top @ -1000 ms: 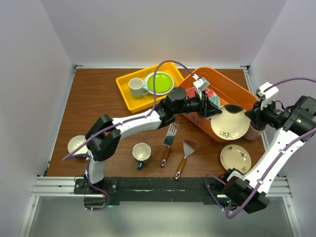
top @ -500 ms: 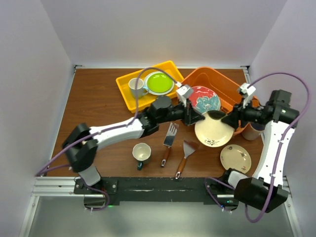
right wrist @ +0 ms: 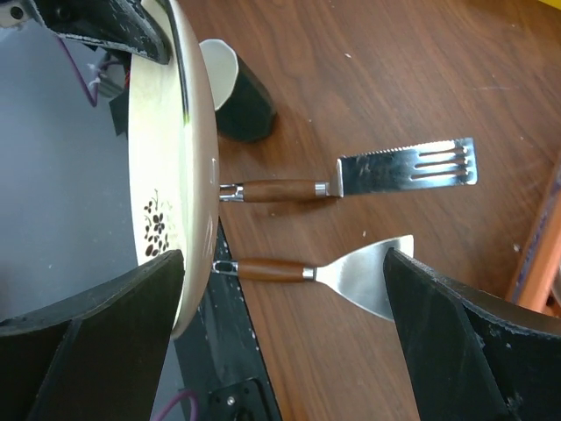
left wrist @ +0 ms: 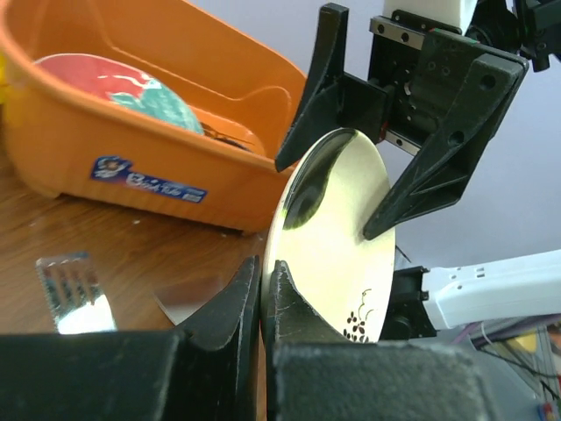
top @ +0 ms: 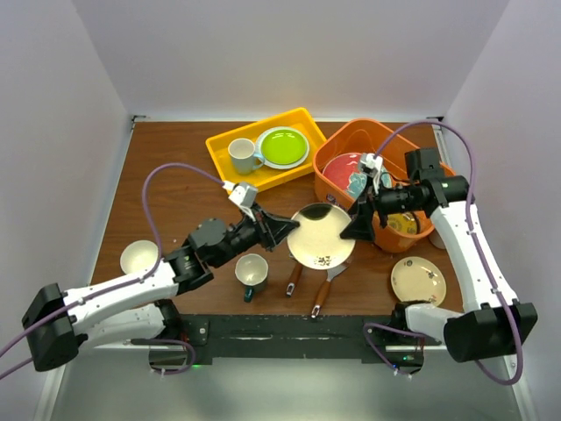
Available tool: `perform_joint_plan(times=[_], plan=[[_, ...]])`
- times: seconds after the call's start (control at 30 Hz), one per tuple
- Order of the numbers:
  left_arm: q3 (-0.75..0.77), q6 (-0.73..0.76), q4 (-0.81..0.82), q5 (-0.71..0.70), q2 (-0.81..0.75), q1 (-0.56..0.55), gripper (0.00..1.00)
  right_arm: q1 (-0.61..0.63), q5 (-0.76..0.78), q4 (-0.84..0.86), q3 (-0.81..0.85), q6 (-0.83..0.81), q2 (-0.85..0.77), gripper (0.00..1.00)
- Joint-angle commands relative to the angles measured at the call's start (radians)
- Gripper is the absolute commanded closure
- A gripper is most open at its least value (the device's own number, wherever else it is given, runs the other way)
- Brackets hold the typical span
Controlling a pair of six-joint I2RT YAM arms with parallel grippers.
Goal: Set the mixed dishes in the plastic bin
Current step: Pick up the plate from the corner of the board.
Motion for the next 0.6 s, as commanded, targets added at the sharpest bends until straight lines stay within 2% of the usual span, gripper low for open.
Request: perform_joint_plan(times=[0.0,0.3,0.57], plan=[[-0.077,-0.077,0.129,-0.154,-0.102,-0.001,1.00,0.056,0.000,0.125,0.014,0.098,0.036,0.01],[-0.108,-0.083,0.193,-0.197,-0.104,-0.001,1.00,0.205,0.086,0.314,0.005,0.296,0.091,0.01],[-0.108,-0.066,0.218,-0.214,-0.102,-0.001,1.00,0.229,0.091,0.473,-0.053,0.491,0.103,0.01]])
